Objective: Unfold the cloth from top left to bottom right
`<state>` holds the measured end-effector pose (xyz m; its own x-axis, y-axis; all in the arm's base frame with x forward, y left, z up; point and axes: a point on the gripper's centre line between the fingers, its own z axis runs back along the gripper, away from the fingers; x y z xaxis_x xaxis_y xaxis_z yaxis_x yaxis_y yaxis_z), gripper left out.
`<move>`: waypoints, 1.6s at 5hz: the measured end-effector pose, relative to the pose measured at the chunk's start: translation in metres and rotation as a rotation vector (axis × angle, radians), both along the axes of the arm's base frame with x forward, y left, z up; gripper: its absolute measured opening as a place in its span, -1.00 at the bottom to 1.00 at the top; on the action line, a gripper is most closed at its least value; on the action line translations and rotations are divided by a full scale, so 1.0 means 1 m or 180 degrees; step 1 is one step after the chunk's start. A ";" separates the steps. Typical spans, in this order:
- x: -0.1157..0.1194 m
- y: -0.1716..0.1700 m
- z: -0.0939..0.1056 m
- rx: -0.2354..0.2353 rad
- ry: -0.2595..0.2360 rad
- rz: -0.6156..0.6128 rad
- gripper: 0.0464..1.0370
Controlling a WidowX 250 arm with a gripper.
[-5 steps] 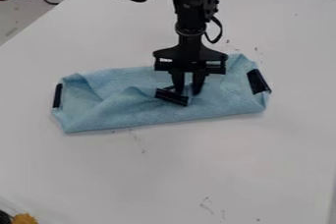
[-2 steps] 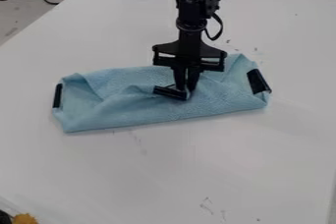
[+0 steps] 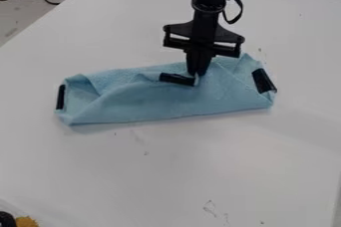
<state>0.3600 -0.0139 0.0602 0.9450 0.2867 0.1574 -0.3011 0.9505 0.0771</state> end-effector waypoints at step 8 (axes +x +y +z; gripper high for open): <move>-0.127 -0.093 -0.036 -0.0549 0.0159 0.1609 -0.67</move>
